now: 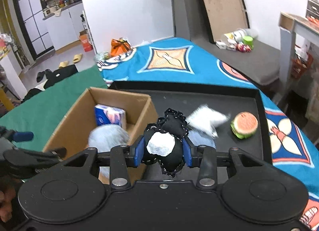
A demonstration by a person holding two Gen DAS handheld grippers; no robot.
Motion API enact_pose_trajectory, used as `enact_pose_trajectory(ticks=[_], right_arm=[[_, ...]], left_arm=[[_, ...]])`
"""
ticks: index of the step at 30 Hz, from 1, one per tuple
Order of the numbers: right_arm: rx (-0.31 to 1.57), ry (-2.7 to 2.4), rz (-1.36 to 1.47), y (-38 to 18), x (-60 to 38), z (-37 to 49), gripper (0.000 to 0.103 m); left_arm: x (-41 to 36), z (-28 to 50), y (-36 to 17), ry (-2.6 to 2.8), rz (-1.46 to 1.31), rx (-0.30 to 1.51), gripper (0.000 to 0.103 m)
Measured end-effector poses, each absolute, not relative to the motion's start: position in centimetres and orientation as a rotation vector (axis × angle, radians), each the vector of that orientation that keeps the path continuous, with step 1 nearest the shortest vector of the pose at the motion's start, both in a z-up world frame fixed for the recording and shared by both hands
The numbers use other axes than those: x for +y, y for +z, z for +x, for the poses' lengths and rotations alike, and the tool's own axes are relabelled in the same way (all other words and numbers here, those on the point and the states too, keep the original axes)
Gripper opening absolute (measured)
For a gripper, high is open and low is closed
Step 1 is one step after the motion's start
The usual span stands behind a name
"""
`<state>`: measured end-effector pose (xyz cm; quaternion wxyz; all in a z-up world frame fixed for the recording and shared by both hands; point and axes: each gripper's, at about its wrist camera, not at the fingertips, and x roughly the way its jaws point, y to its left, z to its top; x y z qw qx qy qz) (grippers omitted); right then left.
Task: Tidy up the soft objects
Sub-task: 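Carry the black-and-white plush over the box and release it inside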
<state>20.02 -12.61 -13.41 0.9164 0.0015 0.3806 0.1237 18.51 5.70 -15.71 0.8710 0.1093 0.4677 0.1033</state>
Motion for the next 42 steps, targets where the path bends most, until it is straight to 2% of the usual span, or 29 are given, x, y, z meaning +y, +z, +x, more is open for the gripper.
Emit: enact_pose_trajectory(ticks=[6,9,19,25,28,33,37,39,42], right_arm=[[0.764,0.307,0.001,-12.6,-10.8,20.7,0.04],[0.765,0.331,-0.005,-12.4,-10.0,20.9,0.04],[0.774,0.387,-0.002,-12.3,-7.1,21.9,0.041],[0.781,0.417,0.017,-12.0,-5.3,22.8,0.041],[0.776,0.464,0.057,-11.5,-4.7,23.0,0.047],[0.743,0.5,0.034,-10.7,-4.0,22.7,0.064],[0.77,0.464,0.037,-11.2,-5.0,22.7,0.069],[0.777,0.44,0.034,-11.4,-5.6,22.4,0.078],[0.776,0.397,0.014,-11.8,-6.5,21.6,0.086]], left_arm=[[6.5,18.4,-15.6,0.202,0.173,0.971,0.078],[6.8,18.4,-15.6,0.196,0.148,0.976,0.07],[7.8,18.9,-16.5,0.167,0.087,1.026,0.028],[8.3,19.0,-16.7,0.137,0.052,1.031,0.013],[8.5,19.1,-16.8,0.131,0.034,1.032,0.012],[8.7,19.1,-16.9,0.129,0.013,1.031,0.012],[8.7,19.1,-16.8,0.128,0.012,1.03,0.012],[8.7,19.0,-16.7,0.13,0.011,1.031,0.013],[8.5,19.0,-16.6,0.134,0.02,1.031,0.013]])
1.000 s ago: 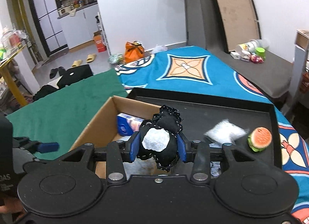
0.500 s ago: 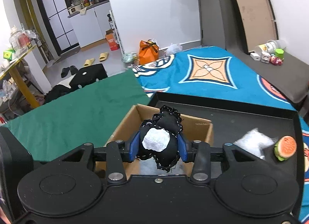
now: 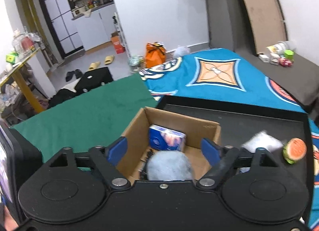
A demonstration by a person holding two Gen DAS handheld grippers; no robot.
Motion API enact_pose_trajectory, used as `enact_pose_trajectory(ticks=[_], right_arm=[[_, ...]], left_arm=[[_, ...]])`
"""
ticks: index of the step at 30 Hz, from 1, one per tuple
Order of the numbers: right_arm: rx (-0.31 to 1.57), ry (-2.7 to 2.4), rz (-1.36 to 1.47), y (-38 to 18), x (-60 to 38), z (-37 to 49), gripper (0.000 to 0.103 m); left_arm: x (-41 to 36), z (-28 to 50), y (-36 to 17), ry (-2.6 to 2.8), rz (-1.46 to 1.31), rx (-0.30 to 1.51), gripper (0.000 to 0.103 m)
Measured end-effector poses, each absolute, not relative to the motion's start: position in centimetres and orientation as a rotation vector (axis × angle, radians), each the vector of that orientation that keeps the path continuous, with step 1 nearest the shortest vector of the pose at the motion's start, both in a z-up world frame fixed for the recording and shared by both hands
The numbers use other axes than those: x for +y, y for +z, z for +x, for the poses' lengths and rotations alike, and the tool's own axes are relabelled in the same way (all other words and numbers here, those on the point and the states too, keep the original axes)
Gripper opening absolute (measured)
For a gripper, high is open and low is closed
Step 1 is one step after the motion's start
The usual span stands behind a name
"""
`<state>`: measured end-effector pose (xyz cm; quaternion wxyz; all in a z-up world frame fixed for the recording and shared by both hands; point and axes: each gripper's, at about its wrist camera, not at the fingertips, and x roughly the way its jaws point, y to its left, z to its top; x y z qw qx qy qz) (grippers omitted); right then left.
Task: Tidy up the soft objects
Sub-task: 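Carry the black-and-white plush over the box and release it inside, then lower the right gripper and grasp the white tissue bundle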
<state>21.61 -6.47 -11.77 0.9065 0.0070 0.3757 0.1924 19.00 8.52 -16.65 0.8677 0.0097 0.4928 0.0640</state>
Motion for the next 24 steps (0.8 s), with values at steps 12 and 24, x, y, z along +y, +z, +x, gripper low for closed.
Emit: enact_pose_trajectory(ticks=[12,24], right_arm=[[0.826,0.281,0.026,-13.9,-10.4,19.1,0.087],[0.889,0.139,0.033,-16.1,-15.0,18.3,0.087]], left_arm=[[7.9,18.6,-16.4,0.15,0.089,1.024,0.017],[6.7,18.1,-16.0,0.178,0.179,0.995,0.045]])
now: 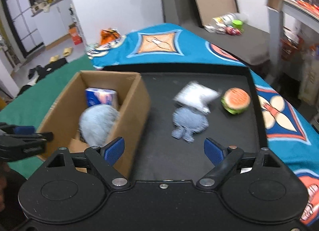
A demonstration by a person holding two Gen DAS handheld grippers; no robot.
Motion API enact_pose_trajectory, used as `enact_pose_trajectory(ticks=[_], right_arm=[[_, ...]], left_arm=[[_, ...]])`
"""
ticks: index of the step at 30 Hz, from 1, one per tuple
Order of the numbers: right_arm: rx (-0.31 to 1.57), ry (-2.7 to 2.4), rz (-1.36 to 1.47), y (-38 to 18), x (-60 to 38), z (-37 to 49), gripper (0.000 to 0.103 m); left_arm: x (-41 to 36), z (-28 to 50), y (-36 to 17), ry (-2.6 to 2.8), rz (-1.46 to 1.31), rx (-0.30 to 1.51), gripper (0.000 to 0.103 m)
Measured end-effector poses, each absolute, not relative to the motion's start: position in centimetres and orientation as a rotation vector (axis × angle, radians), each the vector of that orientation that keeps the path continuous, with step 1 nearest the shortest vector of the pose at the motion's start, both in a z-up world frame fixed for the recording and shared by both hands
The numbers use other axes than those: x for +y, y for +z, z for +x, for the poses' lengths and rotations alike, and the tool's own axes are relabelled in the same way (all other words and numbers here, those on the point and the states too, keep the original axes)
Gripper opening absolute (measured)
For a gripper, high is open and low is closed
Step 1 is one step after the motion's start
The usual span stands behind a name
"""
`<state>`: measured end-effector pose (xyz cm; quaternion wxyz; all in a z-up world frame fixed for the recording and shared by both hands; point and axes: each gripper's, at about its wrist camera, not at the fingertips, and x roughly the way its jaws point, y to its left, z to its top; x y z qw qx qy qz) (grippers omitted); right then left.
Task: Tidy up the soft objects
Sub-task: 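Lower the right gripper and grasp the white tissue bundle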
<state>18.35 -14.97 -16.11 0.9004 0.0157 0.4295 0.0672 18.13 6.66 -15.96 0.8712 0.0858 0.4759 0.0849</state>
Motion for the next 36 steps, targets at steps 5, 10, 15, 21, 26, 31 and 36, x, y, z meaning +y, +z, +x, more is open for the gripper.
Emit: enact_pose_trajectory(ticks=[5,10,15,21,26,31,36], right_arm=[[0.925,0.076,0.048,-17.5,-17.1,18.2,0.086],[0.944,0.024,0.04,-18.7,-18.8,18.0,0.086],[0.98,-0.014,0.056,-20.1,-20.4,18.3,0.083],[1.006,-0.058,0.065,-21.9,-21.6,18.5,0.083],[1.022,-0.082,0.032,-22.8,-21.8,18.9,0.084],[1.029,-0.122,0.036,-23.4,-22.3,19.3,0.084],[1.011,-0.151,0.033,-23.7,-22.6,19.5,0.078]], left_arm=[[6.0,17.9,-15.7,0.182,0.223,0.981,0.056],[5.6,17.9,-15.7,0.203,0.256,0.982,0.058],[5.0,17.6,-15.5,0.23,0.299,0.961,0.059],[4.5,17.7,-15.6,0.248,0.341,0.965,0.061],[4.3,18.1,-15.9,0.266,0.347,0.985,0.063],[3.9,18.3,-16.1,0.277,0.375,1.002,0.063],[3.7,18.5,-16.3,0.287,0.389,1.01,0.063]])
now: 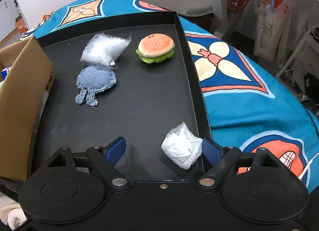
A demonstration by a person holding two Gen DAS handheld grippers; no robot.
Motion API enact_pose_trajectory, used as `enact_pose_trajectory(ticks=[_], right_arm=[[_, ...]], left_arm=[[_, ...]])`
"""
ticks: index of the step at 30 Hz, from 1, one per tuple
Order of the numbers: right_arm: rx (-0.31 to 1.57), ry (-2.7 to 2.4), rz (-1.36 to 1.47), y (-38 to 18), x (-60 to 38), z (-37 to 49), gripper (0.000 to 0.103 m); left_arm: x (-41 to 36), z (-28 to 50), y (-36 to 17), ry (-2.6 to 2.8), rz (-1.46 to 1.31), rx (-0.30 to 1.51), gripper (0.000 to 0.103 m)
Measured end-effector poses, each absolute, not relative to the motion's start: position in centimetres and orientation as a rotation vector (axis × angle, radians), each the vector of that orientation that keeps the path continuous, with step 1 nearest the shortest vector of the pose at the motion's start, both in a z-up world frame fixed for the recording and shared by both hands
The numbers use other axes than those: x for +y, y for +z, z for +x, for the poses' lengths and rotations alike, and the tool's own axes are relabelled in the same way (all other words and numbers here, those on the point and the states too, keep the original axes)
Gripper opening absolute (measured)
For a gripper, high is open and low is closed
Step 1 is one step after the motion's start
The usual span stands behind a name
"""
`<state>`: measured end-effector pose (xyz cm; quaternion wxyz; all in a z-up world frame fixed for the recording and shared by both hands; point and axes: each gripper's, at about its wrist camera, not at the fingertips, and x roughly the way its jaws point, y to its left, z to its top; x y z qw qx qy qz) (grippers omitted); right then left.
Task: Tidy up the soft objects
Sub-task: 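Lower the right gripper and grasp the white tissue bundle, then carry the white tissue bundle to the box and release it inside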
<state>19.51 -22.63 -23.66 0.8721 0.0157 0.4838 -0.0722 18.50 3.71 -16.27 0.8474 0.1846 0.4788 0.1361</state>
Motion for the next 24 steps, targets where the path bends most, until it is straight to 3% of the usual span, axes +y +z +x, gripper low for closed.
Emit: enact_pose_trajectory(ticks=[4,5,8,24], right_arm=[[1.005,-0.178,0.018,-23.9,-22.7,19.8,0.064],[1.026,-0.179,0.038,-24.2,-23.0,19.9,0.047],[1.043,-0.204,0.1,-24.5,-23.9,20.1,0.032],[0.906,-0.077,0.127,-21.2,-22.8,18.9,0.031]], left_arm=[[3.6,18.5,-16.2,0.282,0.392,1.012,0.063],[3.6,18.4,-16.2,0.281,0.392,1.009,0.063],[3.6,18.3,-16.1,0.281,0.385,1.006,0.063],[4.1,18.0,-15.6,0.261,0.342,0.984,0.063]])
